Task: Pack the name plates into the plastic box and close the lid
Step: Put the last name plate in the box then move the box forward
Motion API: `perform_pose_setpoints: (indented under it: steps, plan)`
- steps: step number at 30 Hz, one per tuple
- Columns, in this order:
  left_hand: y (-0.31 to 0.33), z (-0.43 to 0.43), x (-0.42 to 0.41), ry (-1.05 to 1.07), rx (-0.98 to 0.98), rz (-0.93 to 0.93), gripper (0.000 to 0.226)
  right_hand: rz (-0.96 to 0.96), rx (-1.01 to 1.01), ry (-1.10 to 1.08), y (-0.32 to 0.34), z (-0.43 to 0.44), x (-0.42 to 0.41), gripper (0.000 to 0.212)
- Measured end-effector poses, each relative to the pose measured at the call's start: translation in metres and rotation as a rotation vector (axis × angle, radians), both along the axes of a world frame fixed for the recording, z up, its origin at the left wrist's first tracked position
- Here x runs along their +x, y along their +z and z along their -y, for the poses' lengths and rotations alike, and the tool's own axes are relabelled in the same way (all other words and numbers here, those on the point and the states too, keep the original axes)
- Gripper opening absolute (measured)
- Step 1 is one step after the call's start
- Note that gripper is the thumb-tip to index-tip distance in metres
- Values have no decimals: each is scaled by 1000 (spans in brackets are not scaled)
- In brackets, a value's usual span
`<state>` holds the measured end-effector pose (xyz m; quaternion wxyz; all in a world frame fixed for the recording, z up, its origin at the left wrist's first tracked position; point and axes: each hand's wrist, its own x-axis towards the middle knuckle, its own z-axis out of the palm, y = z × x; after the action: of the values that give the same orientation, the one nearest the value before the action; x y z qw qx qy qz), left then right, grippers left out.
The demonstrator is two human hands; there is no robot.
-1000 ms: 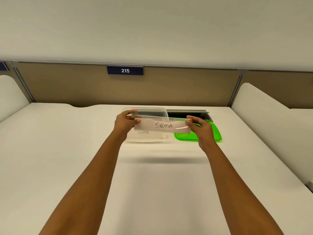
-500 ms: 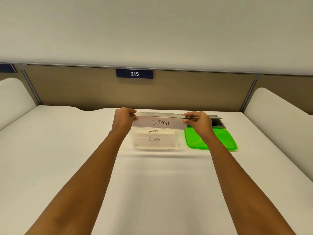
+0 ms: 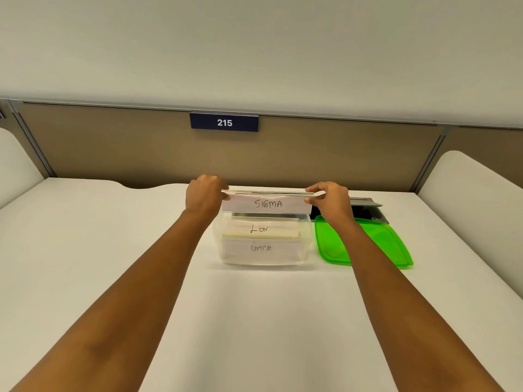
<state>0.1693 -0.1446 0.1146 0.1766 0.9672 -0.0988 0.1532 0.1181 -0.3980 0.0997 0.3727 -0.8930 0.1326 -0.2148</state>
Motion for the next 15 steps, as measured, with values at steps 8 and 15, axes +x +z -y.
perform_pose_setpoints:
  steps: [8,15]
  plan:
    - [-20,5,31,-36,231,40,29,-113,-47,32,-18,5,28,23]
    - [-39,5,46,-76,457,20,29,-218,-112,64,-34,3,42,25]
